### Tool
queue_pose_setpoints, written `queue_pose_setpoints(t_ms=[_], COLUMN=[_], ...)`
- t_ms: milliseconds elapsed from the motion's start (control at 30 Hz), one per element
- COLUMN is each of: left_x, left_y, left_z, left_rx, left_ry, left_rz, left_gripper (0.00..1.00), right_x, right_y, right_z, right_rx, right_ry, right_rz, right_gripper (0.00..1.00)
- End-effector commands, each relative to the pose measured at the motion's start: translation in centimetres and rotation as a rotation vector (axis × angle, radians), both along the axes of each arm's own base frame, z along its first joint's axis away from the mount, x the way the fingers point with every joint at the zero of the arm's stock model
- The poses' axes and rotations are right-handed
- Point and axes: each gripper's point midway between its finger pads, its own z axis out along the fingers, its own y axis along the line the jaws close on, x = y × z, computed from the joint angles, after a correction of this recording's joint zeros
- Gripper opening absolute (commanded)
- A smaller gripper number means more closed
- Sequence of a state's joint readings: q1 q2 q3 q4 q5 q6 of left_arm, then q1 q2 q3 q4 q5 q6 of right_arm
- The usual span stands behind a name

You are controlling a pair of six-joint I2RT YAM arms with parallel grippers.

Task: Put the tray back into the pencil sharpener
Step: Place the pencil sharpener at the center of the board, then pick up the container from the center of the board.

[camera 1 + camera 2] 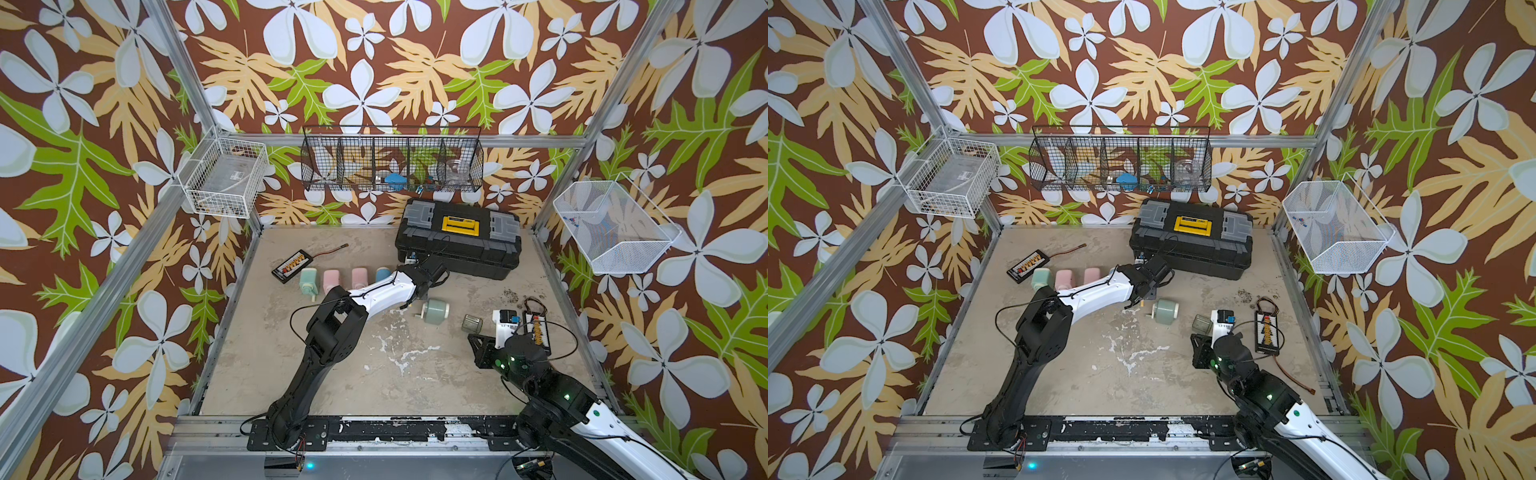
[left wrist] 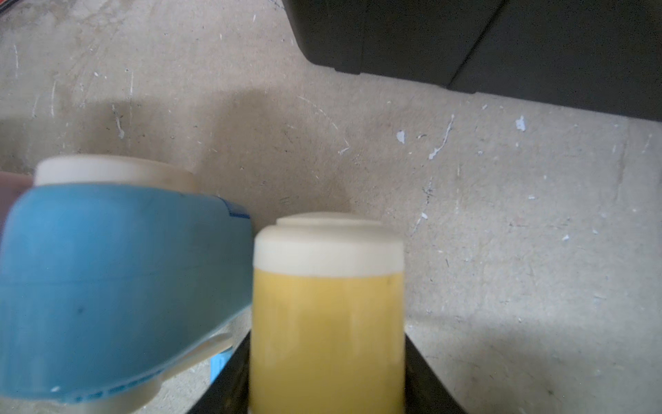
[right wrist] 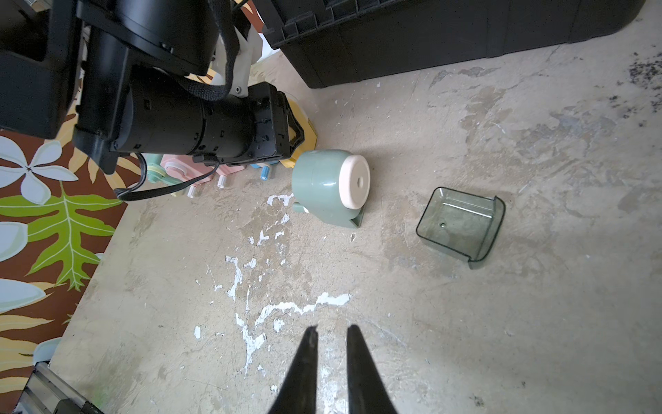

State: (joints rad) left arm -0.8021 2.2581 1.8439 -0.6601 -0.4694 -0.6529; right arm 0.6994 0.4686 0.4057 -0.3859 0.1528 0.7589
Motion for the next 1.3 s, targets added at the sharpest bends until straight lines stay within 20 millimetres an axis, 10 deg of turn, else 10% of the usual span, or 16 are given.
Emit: queue_pose_setpoints(t_ms=[0, 267, 667, 933, 1267], left_x=[0.1, 0.3, 0.7, -0.4, -5.2], left_y=[0.2, 0.1, 0.0, 0.7, 2.7], left_z=[-0.2, -0.1, 1.7, 7.6, 18.7], left_rx=[0.009, 0.012, -0.003, -0.08, -0.258], left_ry=[0.006, -0.002, -0.041, -0.143, -0.408], left_rz=[0.002, -0.006, -0.016, -0.057, -0.245], left_gripper=[0.4, 0.68, 0.8, 0.95, 0.91], right_x=[0.1, 0.1, 0.0, 0.0, 0.8], right_y=[0.1, 0.2, 0.2, 0.1, -0.9], right_z=[0.2, 0.2, 0.0, 0.2, -1.2], right_rx=[0.009, 0.011, 0.007, -0.001, -0.056], right_ry=[-0.007, -0.007, -0.003, -0.004, 0.053], right_rz=[0.001, 0.004, 0.007, 0.009, -0.076], right_gripper=[0.18, 0.18, 0.18, 0.19, 0.19])
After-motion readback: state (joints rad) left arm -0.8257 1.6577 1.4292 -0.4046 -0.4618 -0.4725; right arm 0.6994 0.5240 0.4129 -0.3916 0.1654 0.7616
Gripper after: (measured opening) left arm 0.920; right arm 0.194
